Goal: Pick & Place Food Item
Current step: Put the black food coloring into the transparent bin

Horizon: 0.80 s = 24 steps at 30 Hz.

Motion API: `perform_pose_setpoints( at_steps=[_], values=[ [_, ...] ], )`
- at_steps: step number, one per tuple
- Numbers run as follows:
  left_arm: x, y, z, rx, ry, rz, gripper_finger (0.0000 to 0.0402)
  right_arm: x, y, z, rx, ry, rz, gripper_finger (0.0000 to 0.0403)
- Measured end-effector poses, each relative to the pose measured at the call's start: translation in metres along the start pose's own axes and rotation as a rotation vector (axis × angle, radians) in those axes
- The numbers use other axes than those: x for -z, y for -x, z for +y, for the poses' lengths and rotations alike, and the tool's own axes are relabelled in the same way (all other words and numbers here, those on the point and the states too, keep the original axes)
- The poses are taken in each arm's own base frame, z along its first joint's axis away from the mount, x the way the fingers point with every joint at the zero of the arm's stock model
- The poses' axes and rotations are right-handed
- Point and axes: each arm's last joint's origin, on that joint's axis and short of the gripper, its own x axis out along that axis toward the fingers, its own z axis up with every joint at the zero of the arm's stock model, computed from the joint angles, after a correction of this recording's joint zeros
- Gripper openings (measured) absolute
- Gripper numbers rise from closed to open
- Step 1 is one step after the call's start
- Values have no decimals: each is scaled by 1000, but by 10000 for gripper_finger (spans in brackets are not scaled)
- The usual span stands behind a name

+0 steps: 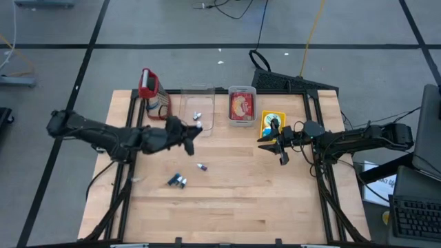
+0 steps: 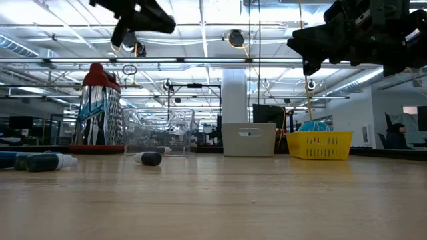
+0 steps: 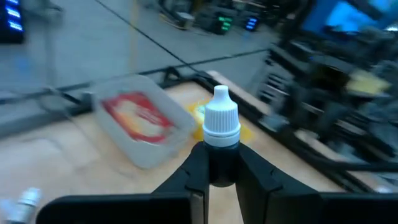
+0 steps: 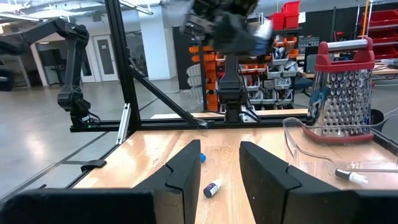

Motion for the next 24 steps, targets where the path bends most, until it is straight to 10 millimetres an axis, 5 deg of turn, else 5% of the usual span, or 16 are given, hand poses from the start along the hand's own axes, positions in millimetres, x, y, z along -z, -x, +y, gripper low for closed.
perform_pose_setpoints(
  at_steps=[11,24],
  values=[
    [-21,-40,72,-281,65,47,48,0,0,0,0,1,0,100],
    [10,-98,123,-481,60,185,50,0,0,0,0,7,0,100]
  ],
)
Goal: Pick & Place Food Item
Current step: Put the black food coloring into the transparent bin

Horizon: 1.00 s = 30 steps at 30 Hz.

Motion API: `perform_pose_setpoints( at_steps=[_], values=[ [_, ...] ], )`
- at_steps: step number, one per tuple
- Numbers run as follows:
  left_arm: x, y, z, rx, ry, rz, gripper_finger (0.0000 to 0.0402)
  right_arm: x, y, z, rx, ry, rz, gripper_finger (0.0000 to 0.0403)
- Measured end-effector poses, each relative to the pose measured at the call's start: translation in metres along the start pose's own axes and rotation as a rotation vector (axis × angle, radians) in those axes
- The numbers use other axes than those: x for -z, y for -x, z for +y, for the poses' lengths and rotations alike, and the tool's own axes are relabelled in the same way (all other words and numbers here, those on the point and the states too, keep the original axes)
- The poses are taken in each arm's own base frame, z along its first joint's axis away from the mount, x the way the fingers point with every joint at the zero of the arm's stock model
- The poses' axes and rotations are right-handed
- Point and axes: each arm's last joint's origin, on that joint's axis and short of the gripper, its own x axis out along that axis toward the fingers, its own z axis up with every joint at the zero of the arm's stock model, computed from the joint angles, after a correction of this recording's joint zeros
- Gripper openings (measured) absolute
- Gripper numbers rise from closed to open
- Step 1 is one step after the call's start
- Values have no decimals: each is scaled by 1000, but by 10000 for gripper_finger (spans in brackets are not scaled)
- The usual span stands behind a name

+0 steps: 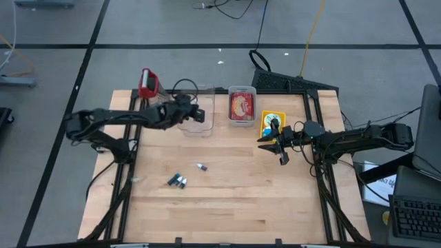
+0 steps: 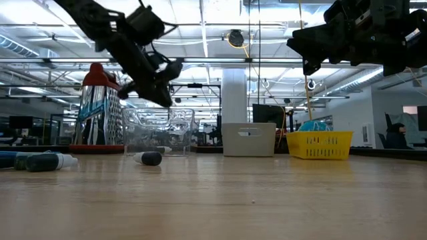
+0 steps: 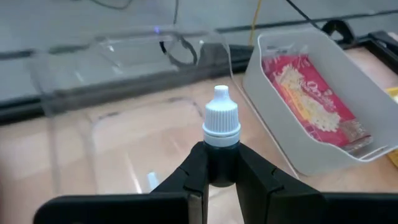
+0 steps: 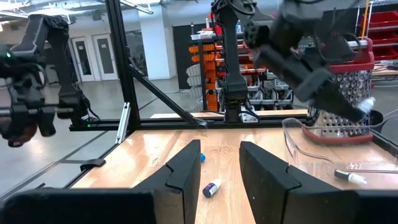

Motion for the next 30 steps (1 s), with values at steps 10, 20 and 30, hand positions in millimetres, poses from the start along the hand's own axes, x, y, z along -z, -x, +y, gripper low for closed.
perform_pose_setpoints(
  at_steps=[10,20,30],
  values=[
    [13,-37,7,-12,39,54,51,2,0,0,2,-5,17,100],
    [15,-42,9,-19,41,65,51,2,0,0,2,-3,20,100],
    [15,-42,8,-12,34,70,80,2,0,0,2,-3,20,100]
  ],
)
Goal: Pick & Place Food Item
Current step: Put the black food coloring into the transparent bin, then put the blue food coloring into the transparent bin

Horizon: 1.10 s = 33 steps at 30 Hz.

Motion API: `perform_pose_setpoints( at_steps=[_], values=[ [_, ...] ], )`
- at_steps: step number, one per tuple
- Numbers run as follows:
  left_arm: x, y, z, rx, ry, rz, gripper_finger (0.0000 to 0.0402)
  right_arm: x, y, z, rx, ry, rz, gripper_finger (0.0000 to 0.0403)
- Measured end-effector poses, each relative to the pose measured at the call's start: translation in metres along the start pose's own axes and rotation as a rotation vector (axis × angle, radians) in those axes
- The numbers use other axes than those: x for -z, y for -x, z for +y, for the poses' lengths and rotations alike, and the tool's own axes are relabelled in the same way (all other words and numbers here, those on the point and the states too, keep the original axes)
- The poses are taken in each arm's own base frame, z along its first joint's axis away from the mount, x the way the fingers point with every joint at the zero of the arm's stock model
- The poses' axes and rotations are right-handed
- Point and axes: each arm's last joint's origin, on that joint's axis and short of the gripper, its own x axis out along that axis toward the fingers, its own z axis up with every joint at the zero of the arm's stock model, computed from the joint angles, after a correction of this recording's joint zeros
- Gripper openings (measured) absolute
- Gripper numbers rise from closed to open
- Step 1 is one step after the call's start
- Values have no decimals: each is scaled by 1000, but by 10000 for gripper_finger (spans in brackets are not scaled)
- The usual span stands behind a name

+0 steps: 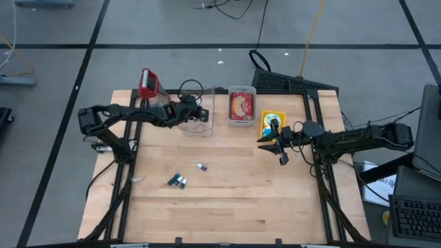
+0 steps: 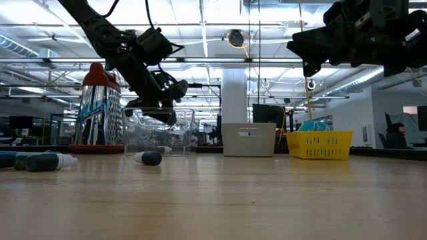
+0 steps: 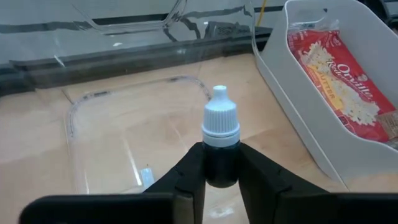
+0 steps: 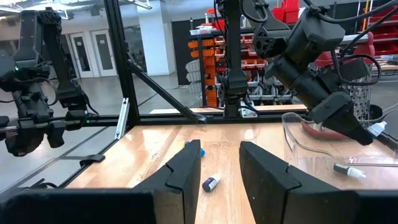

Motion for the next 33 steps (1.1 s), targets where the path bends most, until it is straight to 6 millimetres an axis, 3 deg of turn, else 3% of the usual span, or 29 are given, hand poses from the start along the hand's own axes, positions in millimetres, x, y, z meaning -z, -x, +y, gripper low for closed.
perform_pose_setpoints(
  at_steps=[12,18,22,26,33],
  values=[
    [0,0,0,-12,-7,-9,166,0,0,0,0,-1,0,100],
    [-8,13,-4,112,-104,14,189,0,0,0,0,-3,0,100],
    [-18,38,-13,290,-112,25,189,0,0,0,0,-3,0,100],
    [-27,78,-22,480,-88,23,183,0,0,0,0,-4,1,100],
    [-16,157,-35,690,-186,11,184,1,0,0,1,-4,9,100]
  ],
)
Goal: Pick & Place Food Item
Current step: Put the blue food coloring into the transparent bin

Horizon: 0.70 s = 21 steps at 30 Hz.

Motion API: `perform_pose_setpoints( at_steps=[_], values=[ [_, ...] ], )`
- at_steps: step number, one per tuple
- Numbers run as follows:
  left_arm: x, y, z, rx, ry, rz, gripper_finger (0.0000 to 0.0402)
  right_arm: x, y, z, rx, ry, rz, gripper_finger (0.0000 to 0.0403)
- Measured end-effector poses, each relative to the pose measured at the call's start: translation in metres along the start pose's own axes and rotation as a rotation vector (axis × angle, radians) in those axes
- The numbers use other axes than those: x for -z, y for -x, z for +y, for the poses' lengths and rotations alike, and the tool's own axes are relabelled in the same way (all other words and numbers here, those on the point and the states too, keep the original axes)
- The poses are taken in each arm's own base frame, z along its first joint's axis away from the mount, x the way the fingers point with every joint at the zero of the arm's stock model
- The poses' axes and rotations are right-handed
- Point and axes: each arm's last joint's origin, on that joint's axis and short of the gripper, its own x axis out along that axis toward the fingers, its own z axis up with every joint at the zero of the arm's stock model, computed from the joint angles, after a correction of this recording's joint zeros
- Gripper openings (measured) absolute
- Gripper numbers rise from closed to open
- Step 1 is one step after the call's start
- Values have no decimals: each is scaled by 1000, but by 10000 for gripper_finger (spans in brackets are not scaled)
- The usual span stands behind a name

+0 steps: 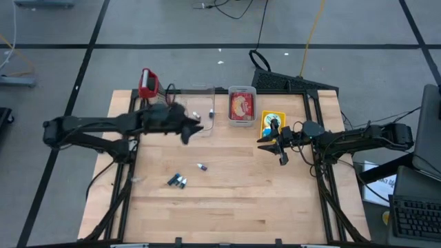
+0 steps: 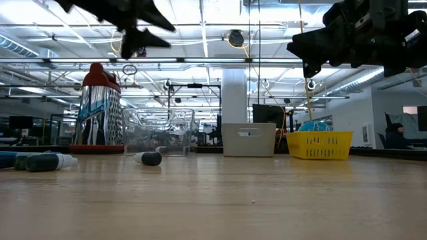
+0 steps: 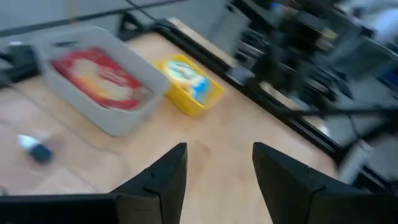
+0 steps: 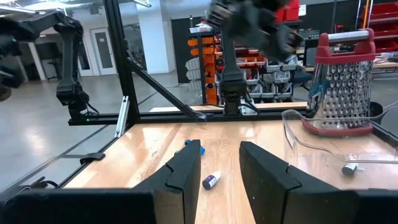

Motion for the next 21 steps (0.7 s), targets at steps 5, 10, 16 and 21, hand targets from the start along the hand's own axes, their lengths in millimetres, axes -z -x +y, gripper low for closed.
perform_pose_setpoints(
  at_steps=[5,10,16,21],
  values=[
    [27,29,-27,88,-26,186,184,1,0,0,1,-2,6,100],
    [65,48,-40,18,90,461,184,1,0,0,1,13,6,100],
    [105,53,-51,-160,177,686,184,1,0,0,1,14,6,100],
    [131,46,-59,-266,162,760,184,1,0,0,1,21,6,100]
  ],
)
